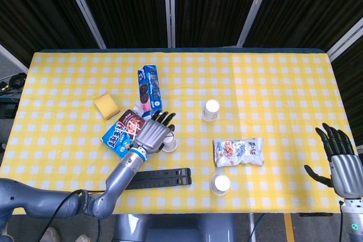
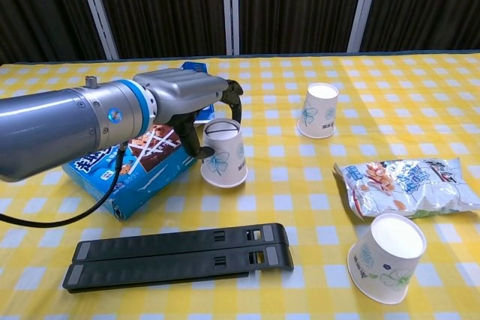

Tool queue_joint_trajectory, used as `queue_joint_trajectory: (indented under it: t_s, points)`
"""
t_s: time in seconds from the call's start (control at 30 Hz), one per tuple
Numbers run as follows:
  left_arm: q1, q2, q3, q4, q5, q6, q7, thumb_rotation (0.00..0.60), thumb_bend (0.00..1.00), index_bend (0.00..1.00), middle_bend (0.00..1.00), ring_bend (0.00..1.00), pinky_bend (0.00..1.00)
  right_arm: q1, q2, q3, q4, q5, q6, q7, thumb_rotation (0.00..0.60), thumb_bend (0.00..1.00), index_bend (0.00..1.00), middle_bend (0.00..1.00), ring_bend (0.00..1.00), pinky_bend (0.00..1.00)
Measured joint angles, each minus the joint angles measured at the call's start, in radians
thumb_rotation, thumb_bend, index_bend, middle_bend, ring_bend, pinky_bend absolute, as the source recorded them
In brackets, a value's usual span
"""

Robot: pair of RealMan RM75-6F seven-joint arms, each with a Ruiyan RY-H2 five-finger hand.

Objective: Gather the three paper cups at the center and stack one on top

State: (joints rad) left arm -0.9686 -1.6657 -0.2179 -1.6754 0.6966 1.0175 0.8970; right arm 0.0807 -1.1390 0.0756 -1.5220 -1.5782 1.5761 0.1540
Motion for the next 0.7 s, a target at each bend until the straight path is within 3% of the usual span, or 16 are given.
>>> queue_joint_trajectory:
  t_s: [0.2, 0.33, 0.7]
  points:
    - [-0.017, 0.005, 0.03, -0.008, -0.031, 0.019, 0.022, 0.6, 0.38, 0.11, 0.0, 0.0, 0.0, -0.002, 0.002, 0.0, -0.003, -0.002, 0.003, 0.0, 0.6, 0.1, 0.0, 0.0, 0.0, 0.0]
    - [-0.02, 0.014, 0.042, -0.018, -0.042, 0.032, 0.028, 0.6, 0.3, 0.0, 0.0, 0.0, 0.0, -0.002, 0.001, 0.0, -0.003, -0.006, 0.006, 0.0, 0.6, 0.1, 0.0, 0.0, 0.0, 0.0]
    - [0.021, 0.074, 0.051, -0.088, 0.009, 0.073, -0.061, 0.6, 0.27, 0.0, 0.0, 0.0, 0.0, -0.001, -0.001, 0.005, 0.004, 0.01, -0.002, -0.002, 0.6, 0.1, 0.0, 0.0, 0.0, 0.0]
